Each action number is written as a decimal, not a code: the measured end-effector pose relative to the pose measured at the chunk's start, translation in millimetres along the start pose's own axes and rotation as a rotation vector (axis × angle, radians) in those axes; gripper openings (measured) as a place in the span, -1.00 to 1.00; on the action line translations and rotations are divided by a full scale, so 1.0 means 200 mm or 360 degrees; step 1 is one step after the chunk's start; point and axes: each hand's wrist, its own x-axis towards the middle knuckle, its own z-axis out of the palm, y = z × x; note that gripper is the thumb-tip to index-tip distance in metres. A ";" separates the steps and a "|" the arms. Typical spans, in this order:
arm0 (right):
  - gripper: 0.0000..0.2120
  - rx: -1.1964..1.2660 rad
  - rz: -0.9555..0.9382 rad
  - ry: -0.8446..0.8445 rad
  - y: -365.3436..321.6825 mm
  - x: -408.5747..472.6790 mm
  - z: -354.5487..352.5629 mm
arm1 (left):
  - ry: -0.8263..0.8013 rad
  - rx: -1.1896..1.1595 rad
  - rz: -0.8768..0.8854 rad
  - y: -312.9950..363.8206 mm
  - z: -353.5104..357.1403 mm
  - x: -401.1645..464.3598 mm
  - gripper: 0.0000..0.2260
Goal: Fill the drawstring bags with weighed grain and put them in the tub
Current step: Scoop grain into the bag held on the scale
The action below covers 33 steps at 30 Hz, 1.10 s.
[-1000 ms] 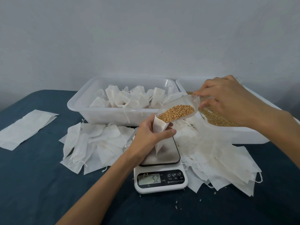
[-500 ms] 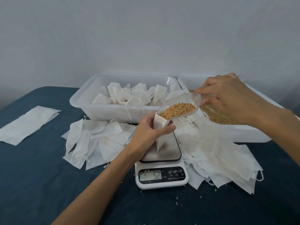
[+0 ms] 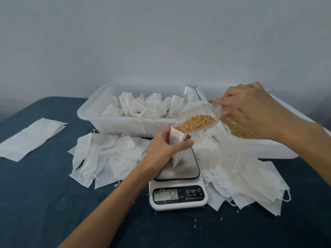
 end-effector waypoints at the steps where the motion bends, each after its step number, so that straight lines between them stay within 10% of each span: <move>1: -0.73 0.0001 -0.0001 0.0004 0.00 0.00 0.00 | -0.0003 -0.0008 -0.0001 0.00 0.00 0.00 -0.61; 33: -0.73 -0.0008 -0.0052 0.0066 0.02 0.00 0.02 | 0.0005 -0.0062 0.0021 -0.01 0.00 0.01 -0.53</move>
